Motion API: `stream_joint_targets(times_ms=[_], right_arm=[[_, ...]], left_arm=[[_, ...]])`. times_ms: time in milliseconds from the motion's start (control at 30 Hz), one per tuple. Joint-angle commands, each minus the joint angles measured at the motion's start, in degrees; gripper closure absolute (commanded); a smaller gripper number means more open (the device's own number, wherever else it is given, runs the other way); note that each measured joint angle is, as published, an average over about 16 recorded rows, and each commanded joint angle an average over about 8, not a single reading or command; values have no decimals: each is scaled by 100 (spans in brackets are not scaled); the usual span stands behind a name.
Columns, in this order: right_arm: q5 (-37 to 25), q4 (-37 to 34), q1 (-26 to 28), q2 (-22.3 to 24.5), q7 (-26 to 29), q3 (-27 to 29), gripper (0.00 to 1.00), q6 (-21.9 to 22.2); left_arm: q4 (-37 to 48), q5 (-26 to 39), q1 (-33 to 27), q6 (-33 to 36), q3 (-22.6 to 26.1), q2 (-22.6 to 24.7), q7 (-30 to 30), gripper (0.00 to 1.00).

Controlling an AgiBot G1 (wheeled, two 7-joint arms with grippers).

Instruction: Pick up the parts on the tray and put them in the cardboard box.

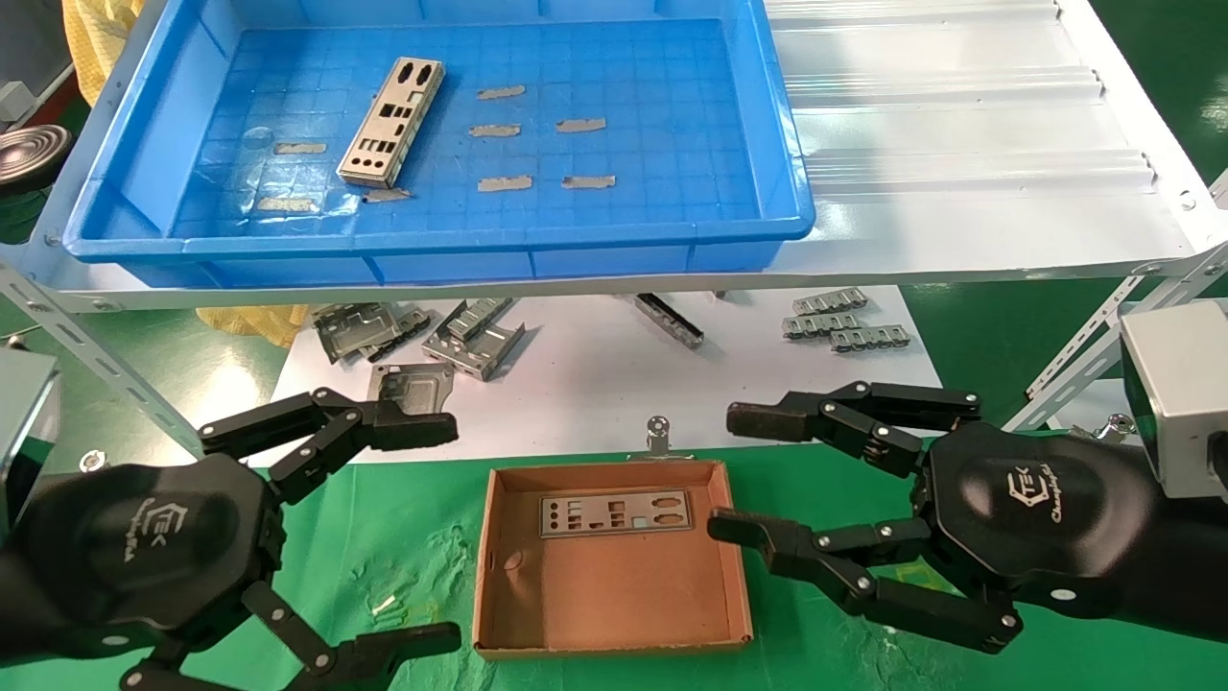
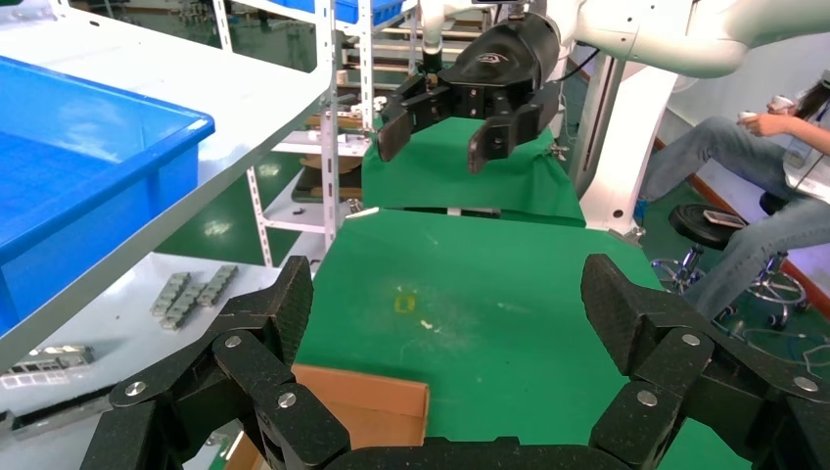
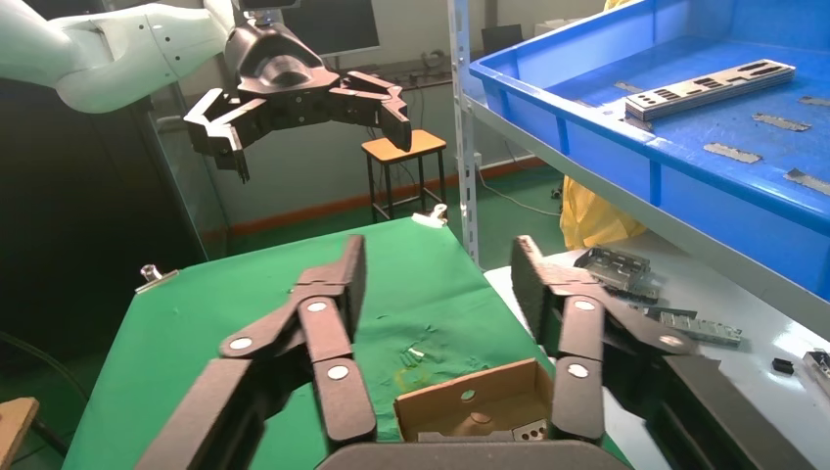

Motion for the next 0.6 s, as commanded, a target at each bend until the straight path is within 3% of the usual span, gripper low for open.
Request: stream_joint_targets(times_ms=[33,600], right_arm=[[0,0,0,0,0,0,100,0],[0,0,0,0,0,0,100,0]], left_arm=[[0,0,0,0,0,0,0,0],[0,0,0,0,0,0,0,0]])
